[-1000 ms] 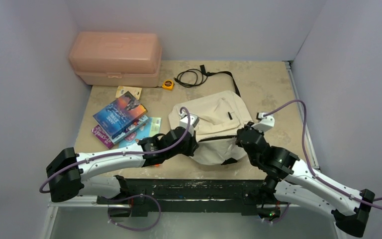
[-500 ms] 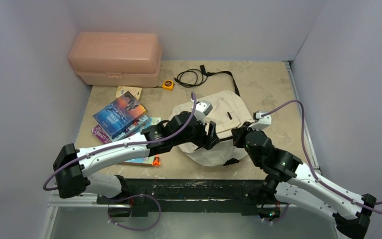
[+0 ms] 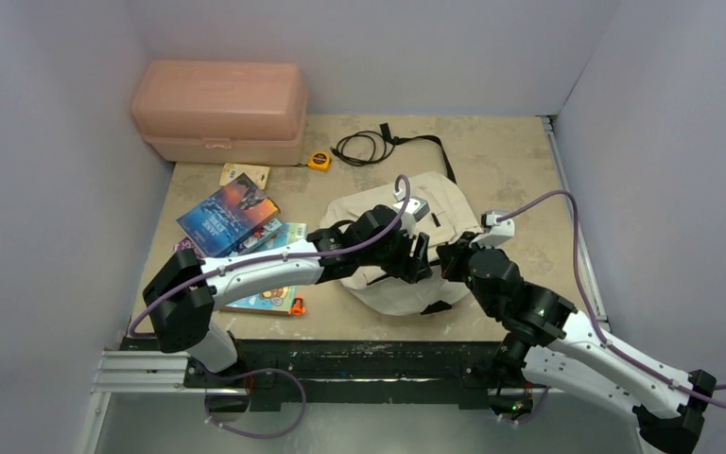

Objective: Pack the student bag
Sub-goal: Unzip the student bag at the center of the board.

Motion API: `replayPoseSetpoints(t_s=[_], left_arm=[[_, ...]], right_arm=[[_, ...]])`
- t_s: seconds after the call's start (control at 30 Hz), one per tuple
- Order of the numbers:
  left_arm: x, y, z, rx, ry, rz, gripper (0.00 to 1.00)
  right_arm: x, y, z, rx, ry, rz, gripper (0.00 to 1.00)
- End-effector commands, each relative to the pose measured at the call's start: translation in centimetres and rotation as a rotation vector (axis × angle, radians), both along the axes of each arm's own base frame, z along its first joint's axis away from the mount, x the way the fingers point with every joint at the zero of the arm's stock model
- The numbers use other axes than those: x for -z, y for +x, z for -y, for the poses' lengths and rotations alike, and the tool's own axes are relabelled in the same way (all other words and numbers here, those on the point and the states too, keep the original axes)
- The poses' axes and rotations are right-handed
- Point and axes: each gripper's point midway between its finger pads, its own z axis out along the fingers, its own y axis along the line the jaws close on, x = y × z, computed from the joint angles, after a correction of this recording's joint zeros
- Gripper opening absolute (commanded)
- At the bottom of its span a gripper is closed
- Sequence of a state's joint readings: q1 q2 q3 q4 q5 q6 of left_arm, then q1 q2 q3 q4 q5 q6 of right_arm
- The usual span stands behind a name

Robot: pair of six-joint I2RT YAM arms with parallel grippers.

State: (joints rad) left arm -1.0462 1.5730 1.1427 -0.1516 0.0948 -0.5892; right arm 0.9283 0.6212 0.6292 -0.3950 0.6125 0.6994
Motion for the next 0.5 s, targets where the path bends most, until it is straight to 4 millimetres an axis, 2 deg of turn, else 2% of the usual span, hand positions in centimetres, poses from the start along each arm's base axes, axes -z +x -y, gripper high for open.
replayPoseSetpoints(t_s=[0.0, 0.17, 0.23, 0.27, 0.47], left_arm=[[-2.2, 0.7, 0.8, 0.014, -0.044, 0.028, 0.49], [-2.3, 0.7, -0.7, -0.016, -0.037, 0.038, 0.19], [-2.4, 0.8, -1.5, -0.041, -0.035, 0.051, 0.04], [-2.6, 0.8, -1.9, -0.051, -0.035, 0.056, 0.0], [-3.2, 0.5, -4.8, -0.102, -0.012, 0.101, 0.0]], right_arm=[[-2.3, 0.7, -0.8, -0.002, 0.066, 0.061, 0.0], [-1.9, 1.1, -0.2, 0.037, 0.029, 0.046, 0.0], [-1.1, 1.4, 0.5, 0.083, -0.007, 0.034, 0.0], [-0.9, 1.7, 0.9, 0.106, -0.023, 0.028, 0.0], [0.5, 3.7, 4.2, 0.218, -0.056, -0.032, 0.0]])
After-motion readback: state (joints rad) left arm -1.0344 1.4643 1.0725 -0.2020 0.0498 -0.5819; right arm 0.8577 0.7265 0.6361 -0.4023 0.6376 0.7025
